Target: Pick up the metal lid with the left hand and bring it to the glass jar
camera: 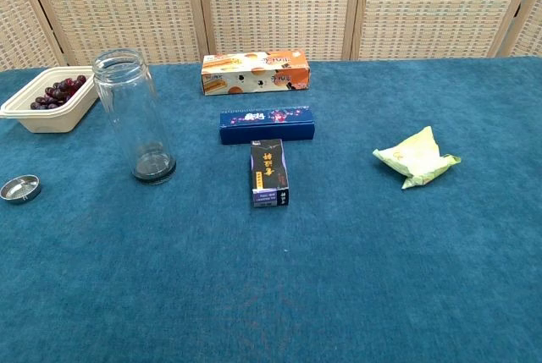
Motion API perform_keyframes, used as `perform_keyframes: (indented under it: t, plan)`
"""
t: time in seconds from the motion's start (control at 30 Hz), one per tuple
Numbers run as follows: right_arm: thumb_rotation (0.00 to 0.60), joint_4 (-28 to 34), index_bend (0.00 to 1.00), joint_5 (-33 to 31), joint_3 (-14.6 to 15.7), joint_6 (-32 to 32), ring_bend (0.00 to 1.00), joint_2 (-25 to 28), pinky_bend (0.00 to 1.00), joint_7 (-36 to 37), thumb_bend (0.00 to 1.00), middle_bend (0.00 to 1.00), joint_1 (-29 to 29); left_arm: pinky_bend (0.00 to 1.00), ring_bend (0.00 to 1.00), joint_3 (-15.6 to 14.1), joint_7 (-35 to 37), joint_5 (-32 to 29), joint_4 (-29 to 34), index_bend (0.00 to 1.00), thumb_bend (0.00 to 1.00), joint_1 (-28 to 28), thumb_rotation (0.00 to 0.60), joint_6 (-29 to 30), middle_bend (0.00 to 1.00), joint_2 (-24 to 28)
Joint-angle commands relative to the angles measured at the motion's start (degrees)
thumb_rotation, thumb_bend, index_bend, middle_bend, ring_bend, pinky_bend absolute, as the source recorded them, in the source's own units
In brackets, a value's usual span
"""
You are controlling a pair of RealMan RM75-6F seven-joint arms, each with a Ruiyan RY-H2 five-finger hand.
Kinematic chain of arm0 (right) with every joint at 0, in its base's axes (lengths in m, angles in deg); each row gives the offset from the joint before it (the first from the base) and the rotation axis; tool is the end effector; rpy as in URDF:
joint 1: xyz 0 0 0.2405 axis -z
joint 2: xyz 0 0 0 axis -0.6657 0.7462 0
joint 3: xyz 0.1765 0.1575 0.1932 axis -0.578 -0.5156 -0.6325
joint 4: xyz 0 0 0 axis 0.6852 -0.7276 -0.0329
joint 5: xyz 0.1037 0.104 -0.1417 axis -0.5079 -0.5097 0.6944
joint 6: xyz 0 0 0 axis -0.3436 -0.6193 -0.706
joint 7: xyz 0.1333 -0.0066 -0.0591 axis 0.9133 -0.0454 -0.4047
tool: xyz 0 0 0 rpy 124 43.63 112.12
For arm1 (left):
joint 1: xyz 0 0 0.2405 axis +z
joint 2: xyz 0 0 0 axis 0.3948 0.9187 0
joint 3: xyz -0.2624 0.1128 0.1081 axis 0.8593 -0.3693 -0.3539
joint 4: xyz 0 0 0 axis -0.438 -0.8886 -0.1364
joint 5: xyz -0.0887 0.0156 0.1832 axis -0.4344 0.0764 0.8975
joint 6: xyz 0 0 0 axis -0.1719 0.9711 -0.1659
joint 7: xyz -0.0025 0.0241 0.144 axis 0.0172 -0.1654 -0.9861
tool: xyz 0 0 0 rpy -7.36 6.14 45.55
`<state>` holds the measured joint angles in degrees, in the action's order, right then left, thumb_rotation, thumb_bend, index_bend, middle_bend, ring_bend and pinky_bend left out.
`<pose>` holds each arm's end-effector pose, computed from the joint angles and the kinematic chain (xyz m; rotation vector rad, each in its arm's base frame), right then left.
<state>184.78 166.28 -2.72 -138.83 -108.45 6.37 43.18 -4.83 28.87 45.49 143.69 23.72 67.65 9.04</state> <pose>-0.3224 -0.1536 0.2366 1.2724 -0.7723 0.9866 -0.3399 0.1546 0.2192 -1.2695 -0.8062 -0.8672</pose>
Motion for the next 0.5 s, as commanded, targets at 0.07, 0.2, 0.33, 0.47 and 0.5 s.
perform_keyframes:
  t: [0.07, 0.2, 0.33, 0.47, 0.5]
  plan:
    - [0.600, 0.2, 0.01, 0.1, 0.2, 0.0, 0.00, 0.3, 0.00, 0.2, 0.00, 0.00, 0.1, 0.00, 0.00, -0.3, 0.4, -0.6, 0.5, 0.00, 0.21, -0.2, 0.600, -1.3, 0.00, 0.6]
    - [0.600, 0.4, 0.01, 0.3, 0.3, 0.1, 0.00, 0.5, 0.00, 1.1, 0.00, 0.00, 0.2, 0.00, 0.00, 0.1, 2.1, -1.4, -0.7, 0.00, 0.21, -2.4, 0.600, -5.4, 0.00, 0.6]
    - [0.600, 0.4, 0.01, -0.2, 0.2, 0.5, 0.00, 0.8, 0.00, 1.9, 0.00, 0.00, 0.0, 0.00, 0.00, 1.5, 6.1, -0.3, -5.7, 0.09, 0.21, -6.6, 0.600, -9.9, 0.00, -1.2]
    - [0.600, 0.0, 0.01, -1.7, 0.0, 2.0, 0.00, 0.8, 0.00, 2.6, 0.00, 0.00, -0.4, 0.00, 0.00, 3.7, 4.9, -4.9, -10.8, 0.31, 0.21, -11.7, 0.600, -17.9, 0.00, -5.0]
    - [0.600, -0.1, 0.01, -2.1, -0.1, 2.5, 0.00, 0.8, 0.00, 2.7, 0.00, 0.00, -0.6, 0.00, 0.00, 4.2, 4.3, -6.5, -12.0, 0.33, 0.21, -12.9, 0.600, -19.9, 0.00, -6.0]
